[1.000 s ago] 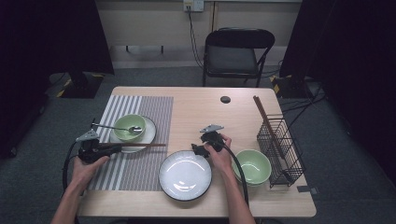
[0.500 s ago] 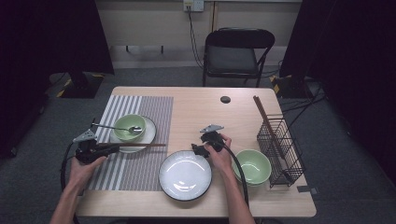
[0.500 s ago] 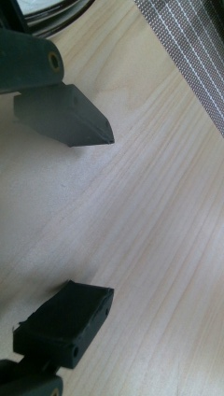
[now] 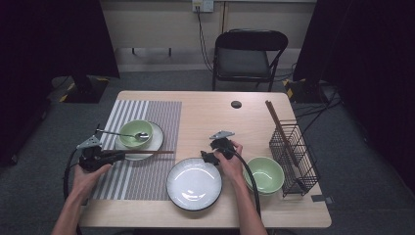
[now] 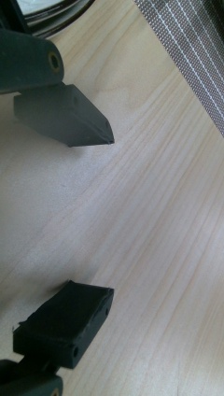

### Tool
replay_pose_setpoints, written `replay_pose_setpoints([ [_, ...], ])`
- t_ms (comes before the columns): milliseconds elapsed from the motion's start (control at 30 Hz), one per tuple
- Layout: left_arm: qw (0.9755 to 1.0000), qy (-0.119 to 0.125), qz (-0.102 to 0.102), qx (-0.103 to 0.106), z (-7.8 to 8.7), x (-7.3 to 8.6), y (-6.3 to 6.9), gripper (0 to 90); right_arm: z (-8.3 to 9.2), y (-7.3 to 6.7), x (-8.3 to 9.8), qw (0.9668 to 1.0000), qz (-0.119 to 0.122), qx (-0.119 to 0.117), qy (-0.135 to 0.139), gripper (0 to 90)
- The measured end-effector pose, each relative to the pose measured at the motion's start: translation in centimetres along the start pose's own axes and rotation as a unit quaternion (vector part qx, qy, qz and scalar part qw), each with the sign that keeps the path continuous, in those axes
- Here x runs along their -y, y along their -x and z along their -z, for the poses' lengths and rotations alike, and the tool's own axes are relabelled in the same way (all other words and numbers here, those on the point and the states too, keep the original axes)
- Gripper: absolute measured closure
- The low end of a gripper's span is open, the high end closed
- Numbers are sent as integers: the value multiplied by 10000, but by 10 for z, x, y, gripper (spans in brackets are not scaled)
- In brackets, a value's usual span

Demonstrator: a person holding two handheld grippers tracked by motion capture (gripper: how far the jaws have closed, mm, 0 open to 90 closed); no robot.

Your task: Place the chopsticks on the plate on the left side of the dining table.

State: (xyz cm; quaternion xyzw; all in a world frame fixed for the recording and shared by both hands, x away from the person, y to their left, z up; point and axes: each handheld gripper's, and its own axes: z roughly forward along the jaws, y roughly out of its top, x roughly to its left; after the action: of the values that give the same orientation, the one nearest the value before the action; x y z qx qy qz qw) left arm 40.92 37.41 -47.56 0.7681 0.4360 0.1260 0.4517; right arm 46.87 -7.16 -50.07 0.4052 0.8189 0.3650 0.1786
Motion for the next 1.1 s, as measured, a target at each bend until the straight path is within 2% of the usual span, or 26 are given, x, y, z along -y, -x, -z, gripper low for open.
replay_pose_setpoints([
  [100, 9999, 145, 34, 83, 7, -4, 0, 728, 0, 0, 0, 10000, -14, -1, 4, 212],
  [167, 9993, 336, 123, 140, 13, -6, -2, 701, 0, 0, 0, 10000, -9, 10, 3, 212],
  [233, 9990, 379, 198, 142, 17, -6, -4, 668, 0, 0, 0, 10000, -19, 13, 1, 213],
  [333, 9990, 373, 242, 48, 21, -5, -6, 609, 0, 0, 0, 10000, -26, 7, 4, 213],
  [467, 9985, 473, 203, -208, 34, -3, -13, 493, 0, 0, 0, 10000, -19, 10, 3, 213],
  [567, 9977, 507, 312, -315, 41, 0, -18, 412, 0, 0, 0, 10000, -20, 8, 3, 213],
  [600, 9979, 441, 287, -375, 43, 2, -20, 378, 0, 0, 0, 10000, -15, 10, 4, 213],
  [767, 9968, 400, 490, -486, 44, 5, -26, 248, 0, 0, 0, 10000, -16, 9, 5, 213],
  [867, 9975, 255, 439, -488, 41, 6, -26, 186, 0, 0, 0, 10000, -21, 3, 8, 213],
  [967, 9979, 153, 388, -503, 37, 9, -27, 157, 0, 0, 0, 10000, -20, 8, 2, 213],
  [1067, 9977, 8, 317, -597, 33, 10, -27, 187, 0, 0, 0, 10000, -14, 10, 4, 213],
  [1100, 9979, 3, 324, -555, 32, 10, -27, 198, 0, 0, 0, 10000, -28, 4, 6, 214],
])
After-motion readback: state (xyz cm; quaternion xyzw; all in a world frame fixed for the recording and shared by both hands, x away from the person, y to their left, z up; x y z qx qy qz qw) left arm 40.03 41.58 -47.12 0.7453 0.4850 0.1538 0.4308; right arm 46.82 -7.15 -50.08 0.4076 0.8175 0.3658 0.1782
